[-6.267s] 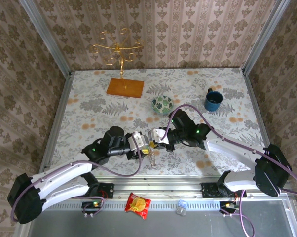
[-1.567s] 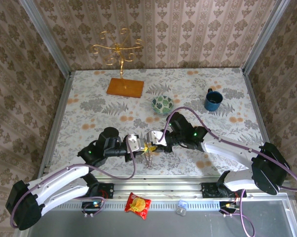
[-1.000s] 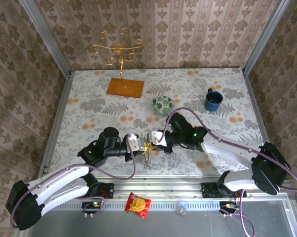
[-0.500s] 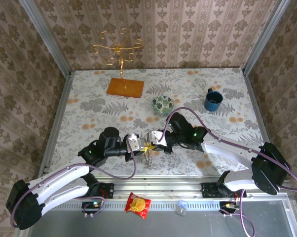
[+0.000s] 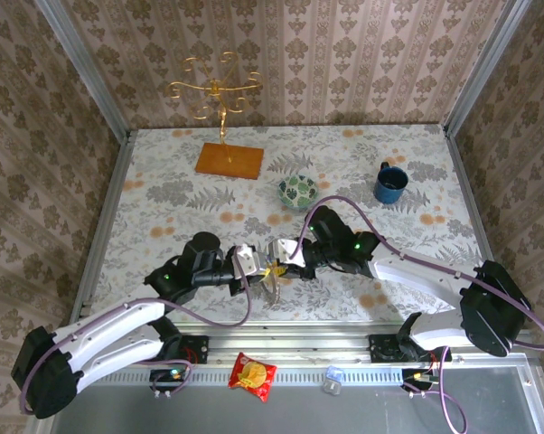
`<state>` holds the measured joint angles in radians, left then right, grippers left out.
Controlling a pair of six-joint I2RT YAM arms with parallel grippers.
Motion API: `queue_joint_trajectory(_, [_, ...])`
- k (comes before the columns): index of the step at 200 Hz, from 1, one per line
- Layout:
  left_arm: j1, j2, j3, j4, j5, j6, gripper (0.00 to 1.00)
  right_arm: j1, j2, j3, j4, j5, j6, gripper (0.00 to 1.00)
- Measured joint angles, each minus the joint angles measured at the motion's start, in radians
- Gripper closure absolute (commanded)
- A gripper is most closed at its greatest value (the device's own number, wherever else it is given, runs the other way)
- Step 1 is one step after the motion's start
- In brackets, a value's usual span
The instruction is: Put the keys on the keyring
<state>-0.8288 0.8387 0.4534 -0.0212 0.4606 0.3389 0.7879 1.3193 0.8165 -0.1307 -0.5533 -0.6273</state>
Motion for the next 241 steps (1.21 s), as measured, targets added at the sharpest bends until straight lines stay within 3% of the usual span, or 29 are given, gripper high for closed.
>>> queue_joint_trajectory(24, [-0.001, -0.015, 0.053, -0.045, -0.110, -0.137, 1.00, -0.040, -0.083, -0.014, 0.000, 0.012, 0.034, 0.72])
queue_joint_trajectory(47, [-0.003, -0.002, 0.159, -0.142, -0.290, -0.378, 1.00, -0.045, -0.199, -0.041, 0.000, 0.027, 0.089, 0.73])
queue_joint_trajectory(91, [-0.004, 0.147, 0.422, -0.408, -0.484, -0.835, 1.00, 0.130, -0.217, -0.111, 0.129, 0.125, 0.255, 0.70])
queue_joint_trajectory(130, [-0.008, 0.291, 0.552, -0.591, -0.493, -1.188, 1.00, 0.244, -0.047, -0.156, 0.348, 0.325, 0.405, 0.63])
queue_joint_trajectory(173, [-0.008, 0.352, 0.624, -0.731, -0.462, -1.478, 1.00, 0.262, 0.101, -0.181, 0.584, 0.515, 0.509, 0.54])
queue_joint_trajectory(197, [-0.008, 0.372, 0.661, -0.774, -0.430, -1.603, 1.00, 0.262, 0.153, -0.191, 0.682, 0.583, 0.541, 0.43])
queue_joint_trajectory(241, [-0.007, 0.401, 0.681, -0.819, -0.393, -1.739, 1.00, 0.273, 0.197, -0.197, 0.812, 0.637, 0.554, 0.42])
